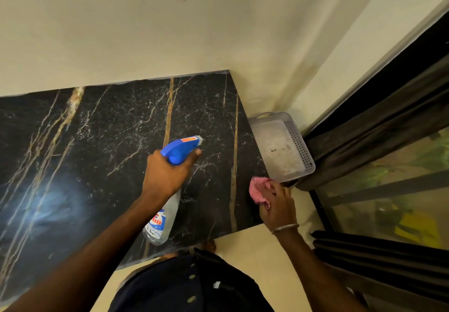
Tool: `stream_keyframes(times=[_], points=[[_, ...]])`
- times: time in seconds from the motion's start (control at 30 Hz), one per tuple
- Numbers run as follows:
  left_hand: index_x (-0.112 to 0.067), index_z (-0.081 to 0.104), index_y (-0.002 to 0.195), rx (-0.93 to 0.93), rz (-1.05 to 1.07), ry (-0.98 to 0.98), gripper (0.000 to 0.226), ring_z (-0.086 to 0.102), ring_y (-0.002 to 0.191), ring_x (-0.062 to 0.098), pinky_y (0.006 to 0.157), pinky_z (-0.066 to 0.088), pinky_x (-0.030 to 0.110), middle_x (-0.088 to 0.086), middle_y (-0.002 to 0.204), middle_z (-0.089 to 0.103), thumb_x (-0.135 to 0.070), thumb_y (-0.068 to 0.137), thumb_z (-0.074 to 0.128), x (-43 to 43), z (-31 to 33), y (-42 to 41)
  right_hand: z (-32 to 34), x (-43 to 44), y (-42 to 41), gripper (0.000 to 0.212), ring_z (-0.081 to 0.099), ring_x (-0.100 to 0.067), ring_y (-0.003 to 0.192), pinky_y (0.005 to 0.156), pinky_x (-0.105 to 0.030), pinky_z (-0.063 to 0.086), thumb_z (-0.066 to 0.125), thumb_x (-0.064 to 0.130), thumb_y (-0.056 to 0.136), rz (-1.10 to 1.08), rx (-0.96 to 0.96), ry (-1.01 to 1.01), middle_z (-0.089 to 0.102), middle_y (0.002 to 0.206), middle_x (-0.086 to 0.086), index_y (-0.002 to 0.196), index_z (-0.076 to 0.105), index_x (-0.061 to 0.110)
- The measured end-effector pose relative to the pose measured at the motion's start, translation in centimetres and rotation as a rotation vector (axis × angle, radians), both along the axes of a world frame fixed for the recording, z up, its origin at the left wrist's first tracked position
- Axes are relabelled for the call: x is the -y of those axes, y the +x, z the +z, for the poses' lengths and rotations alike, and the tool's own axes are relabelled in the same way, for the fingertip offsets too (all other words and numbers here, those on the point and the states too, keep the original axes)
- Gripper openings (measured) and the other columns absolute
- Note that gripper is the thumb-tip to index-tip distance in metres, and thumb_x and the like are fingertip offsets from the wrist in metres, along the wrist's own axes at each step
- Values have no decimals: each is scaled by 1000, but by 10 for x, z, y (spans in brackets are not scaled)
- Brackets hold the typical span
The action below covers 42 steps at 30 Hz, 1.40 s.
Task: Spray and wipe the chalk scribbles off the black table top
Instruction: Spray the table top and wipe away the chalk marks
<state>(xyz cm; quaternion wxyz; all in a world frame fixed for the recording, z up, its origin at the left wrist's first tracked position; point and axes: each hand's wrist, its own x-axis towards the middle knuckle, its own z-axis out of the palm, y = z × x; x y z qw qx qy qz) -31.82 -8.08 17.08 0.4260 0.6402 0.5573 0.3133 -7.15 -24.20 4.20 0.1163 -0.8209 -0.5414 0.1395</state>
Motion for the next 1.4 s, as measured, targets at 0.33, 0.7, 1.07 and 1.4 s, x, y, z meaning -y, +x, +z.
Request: stream_keyframes(times=[0.33, 0.7, 1.07, 1.4], points=[[-20, 65, 86, 74, 47, 34, 19, 62, 60, 39, 59, 56, 54, 20, 66, 63, -36, 86, 73, -12, -8, 2, -18, 44, -28, 75, 18, -39, 145, 114, -61, 18, 46, 66, 86, 225, 77, -131, 28, 156, -13, 150, 34, 30], [-8, 65, 84, 161, 123, 37, 32, 57, 53, 35, 55, 54, 53, 21, 63, 59, -38, 85, 75, -18, -18, 10, -38, 46, -17, 52, 37, -40, 136, 103, -58, 39, 37, 42, 97, 179, 196, -71, 43, 147, -15, 146, 43, 24], [-5, 61, 84, 191, 159, 58, 45, 58, 64, 48, 55, 52, 57, 28, 70, 56, -48, 85, 71, -43, -18, 0, -40, -16, -2, 52, 29, -44, 138, 107, -61, 34, 37, 40, 95, 34, 158, -35, 40, 149, -17, 143, 46, 25], [-11, 59, 78, 263, 192, 70, 34, 55, 60, 48, 51, 49, 53, 31, 69, 54, -41, 88, 70, -66, -17, 0, -50, -88, 19, 54, 25, -43, 141, 116, -53, 24, 34, 42, 95, 98, 162, -60, 31, 155, -16, 147, 39, 30]])
